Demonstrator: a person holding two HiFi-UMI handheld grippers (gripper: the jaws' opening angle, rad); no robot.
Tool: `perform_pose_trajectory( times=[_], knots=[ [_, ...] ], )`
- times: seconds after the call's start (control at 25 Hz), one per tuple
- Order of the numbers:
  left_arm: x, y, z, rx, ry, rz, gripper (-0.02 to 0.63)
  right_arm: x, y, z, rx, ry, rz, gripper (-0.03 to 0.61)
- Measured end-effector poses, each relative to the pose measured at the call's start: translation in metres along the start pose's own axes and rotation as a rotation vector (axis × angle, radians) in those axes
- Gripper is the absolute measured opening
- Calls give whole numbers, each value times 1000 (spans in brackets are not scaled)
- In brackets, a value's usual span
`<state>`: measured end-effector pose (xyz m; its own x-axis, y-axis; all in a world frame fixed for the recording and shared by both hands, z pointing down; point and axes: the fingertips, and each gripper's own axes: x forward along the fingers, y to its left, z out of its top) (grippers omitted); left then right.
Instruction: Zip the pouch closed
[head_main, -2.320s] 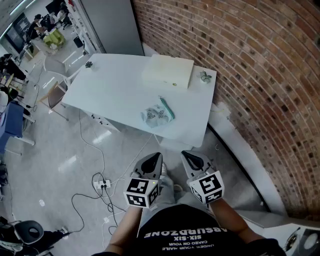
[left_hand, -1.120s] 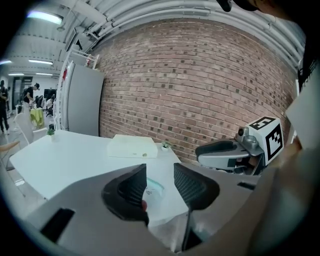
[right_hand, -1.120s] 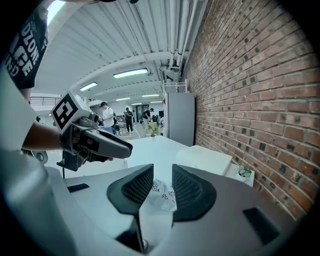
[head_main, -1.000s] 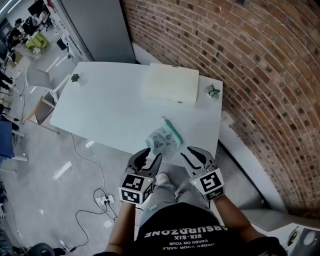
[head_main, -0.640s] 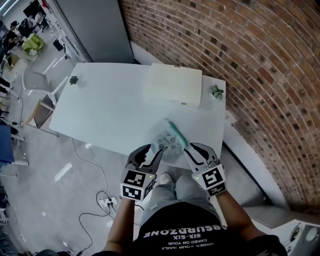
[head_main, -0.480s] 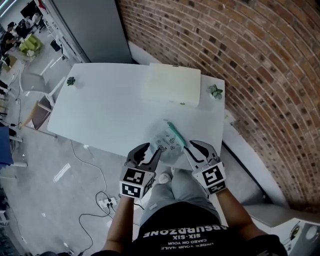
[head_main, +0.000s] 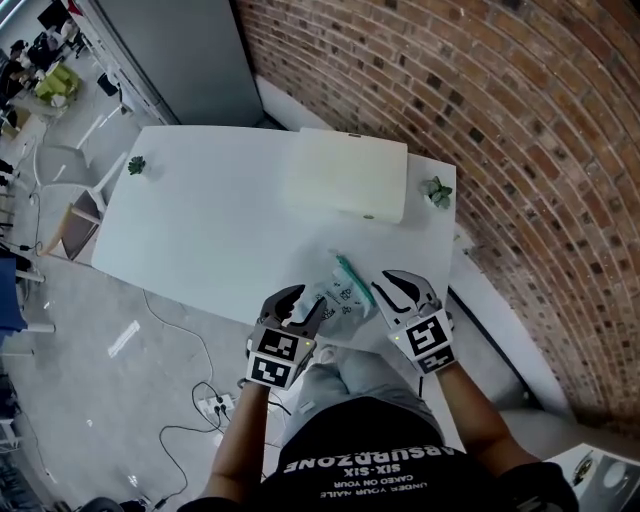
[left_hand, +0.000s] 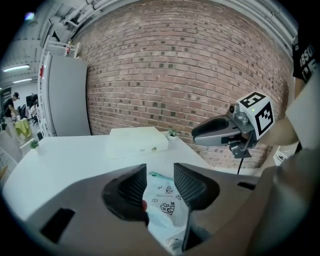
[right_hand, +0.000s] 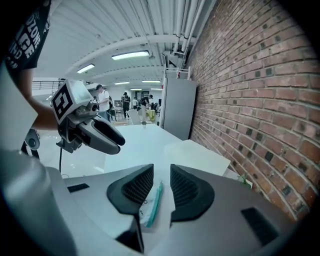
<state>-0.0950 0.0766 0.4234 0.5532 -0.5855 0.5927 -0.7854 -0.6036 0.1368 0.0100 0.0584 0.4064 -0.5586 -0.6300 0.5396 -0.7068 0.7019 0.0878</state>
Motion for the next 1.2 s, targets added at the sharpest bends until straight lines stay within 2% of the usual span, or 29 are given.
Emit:
perform_pose_trajectory(
  times=[0.24, 0.48, 0.68, 1.2],
  knots=[
    [31, 8, -2, 52, 79, -38, 153, 31, -18, -3, -27, 45, 54, 89],
    [54, 22, -5, 67, 124, -46, 153, 59, -28, -13, -56, 93, 101, 89],
    [78, 33, -7, 122, 164, -60, 153, 82, -36, -21, -85, 129, 148, 89],
    [145, 54, -32, 248, 304, -130, 152, 140, -41, -66, -203, 259, 301, 89]
  ],
)
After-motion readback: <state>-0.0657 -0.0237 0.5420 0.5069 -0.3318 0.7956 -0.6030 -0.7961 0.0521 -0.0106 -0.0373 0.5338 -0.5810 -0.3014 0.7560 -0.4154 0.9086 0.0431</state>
